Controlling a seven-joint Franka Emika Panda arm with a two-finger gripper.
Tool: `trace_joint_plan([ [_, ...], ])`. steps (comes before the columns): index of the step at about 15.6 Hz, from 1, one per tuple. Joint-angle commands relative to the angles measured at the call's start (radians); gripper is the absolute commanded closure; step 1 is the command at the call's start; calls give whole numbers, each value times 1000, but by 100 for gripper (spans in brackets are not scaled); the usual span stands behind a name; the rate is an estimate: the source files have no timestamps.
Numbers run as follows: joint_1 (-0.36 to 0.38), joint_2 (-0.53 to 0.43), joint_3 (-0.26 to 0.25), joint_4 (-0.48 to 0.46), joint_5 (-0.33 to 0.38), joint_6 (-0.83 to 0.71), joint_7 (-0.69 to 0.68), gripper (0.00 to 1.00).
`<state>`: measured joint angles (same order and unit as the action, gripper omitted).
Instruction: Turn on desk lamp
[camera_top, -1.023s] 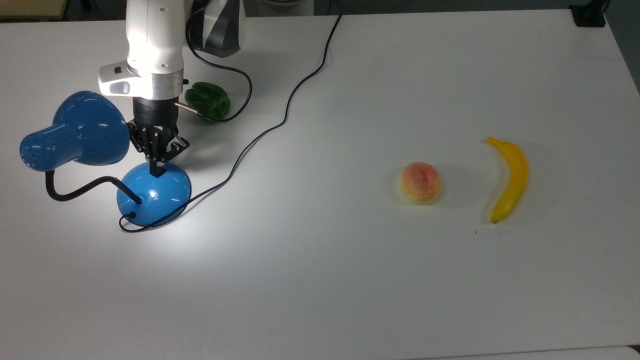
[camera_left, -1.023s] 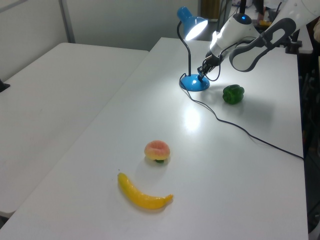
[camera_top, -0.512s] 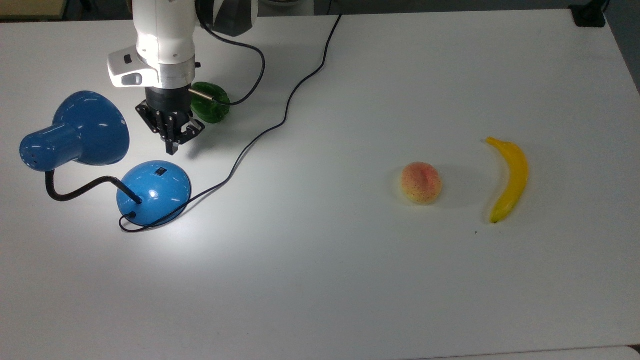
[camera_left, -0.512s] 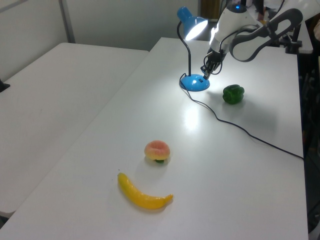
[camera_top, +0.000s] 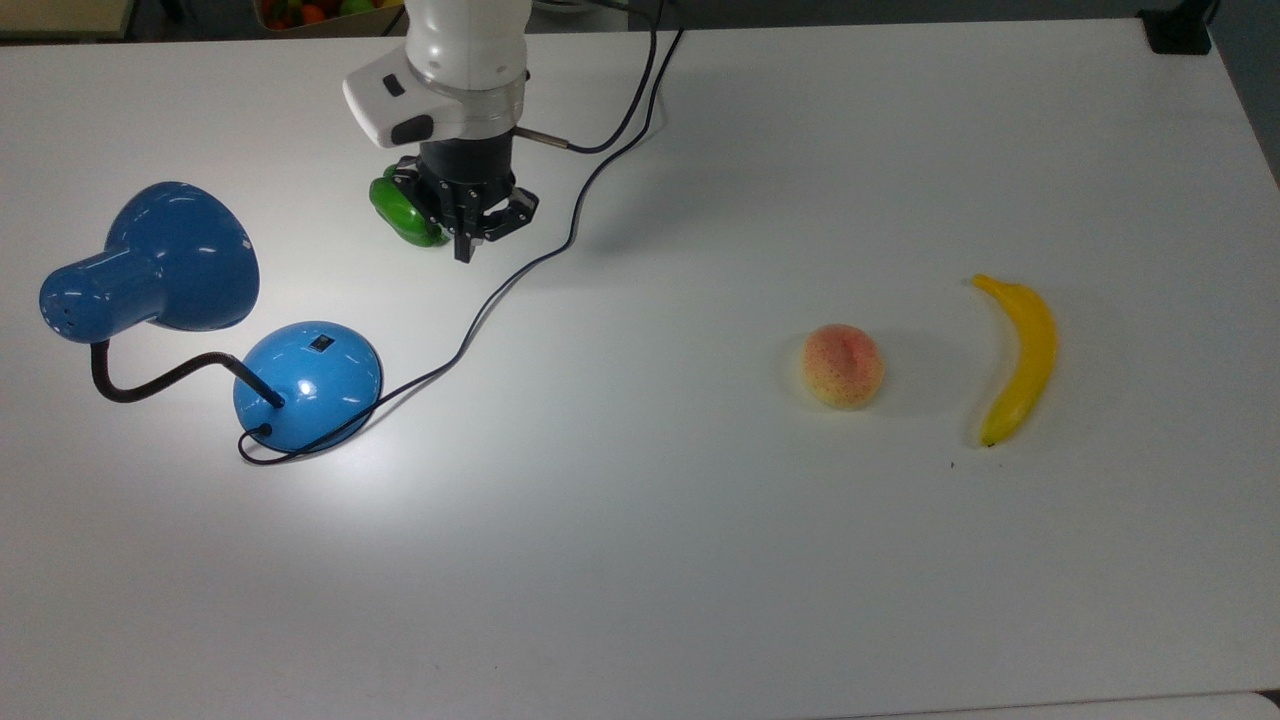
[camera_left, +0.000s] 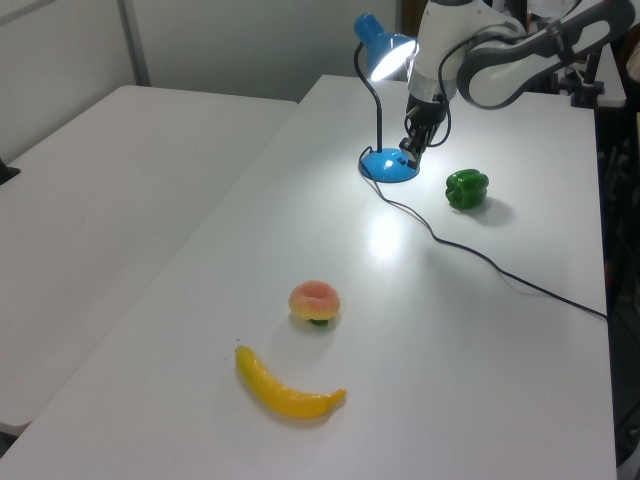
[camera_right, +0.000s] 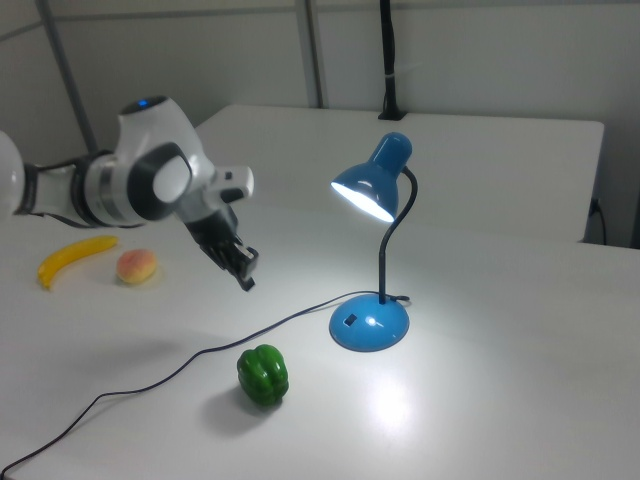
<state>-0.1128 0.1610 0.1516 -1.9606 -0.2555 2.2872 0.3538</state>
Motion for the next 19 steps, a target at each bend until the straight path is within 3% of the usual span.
trace_joint_plan([
  [1, 68, -46, -12, 104, 10, -226, -59, 100],
  [5, 91, -76, -35, 254, 162, -484, -261, 100],
  [7, 99, -106, -55, 282, 182, -561, -327, 100],
  [9, 122, -135, -95, 285, 186, -600, -386, 94],
  [11, 171, -152, -153, 287, 186, -630, -398, 78],
  [12, 197, -159, -185, 287, 186, -641, -400, 64],
  [15, 231, -170, -221, 289, 185, -644, -398, 4],
  [19, 249, -181, -224, 287, 179, -650, -386, 0],
])
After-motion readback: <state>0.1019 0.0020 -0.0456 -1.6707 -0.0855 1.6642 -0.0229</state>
